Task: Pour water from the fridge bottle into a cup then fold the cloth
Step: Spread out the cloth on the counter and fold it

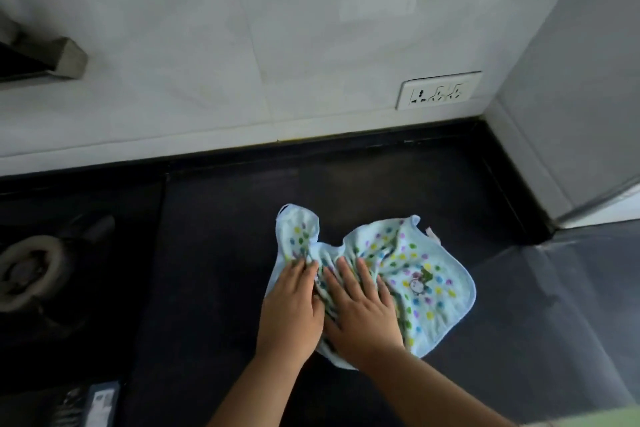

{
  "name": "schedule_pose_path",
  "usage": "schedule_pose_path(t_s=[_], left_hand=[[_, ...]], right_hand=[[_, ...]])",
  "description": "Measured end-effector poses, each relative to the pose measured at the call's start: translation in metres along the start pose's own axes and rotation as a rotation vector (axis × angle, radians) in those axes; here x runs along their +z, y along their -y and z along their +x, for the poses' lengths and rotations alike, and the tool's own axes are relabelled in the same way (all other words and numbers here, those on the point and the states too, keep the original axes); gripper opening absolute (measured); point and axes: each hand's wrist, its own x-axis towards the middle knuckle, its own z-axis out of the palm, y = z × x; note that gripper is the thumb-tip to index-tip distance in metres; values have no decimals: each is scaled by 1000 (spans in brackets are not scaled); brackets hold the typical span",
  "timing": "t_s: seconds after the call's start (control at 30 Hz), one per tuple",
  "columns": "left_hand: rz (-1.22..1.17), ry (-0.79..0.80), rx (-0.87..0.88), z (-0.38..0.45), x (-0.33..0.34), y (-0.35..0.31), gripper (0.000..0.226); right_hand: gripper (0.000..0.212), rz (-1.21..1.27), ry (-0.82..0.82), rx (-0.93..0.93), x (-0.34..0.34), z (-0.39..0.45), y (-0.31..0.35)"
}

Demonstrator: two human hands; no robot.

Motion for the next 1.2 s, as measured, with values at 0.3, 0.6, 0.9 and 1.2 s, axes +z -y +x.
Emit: schedule_pose_path(t_s=[0.3,0.6,0.9,1.2], left_hand=[[161,202,-228,-20,-13,-6,81],[166,367,-73,-45,-21,-30,54],[-611,357,-186,-64,-81,-66,95],[-906,301,-139,-85,-172,-94,87]], right_hand=[[71,91,5,340,-52,-25,-67],[25,390,-53,285,-45,-68,-50],[35,537,-167,-68,-144,-94,9],[32,565,-168,-400,-270,-153,56]])
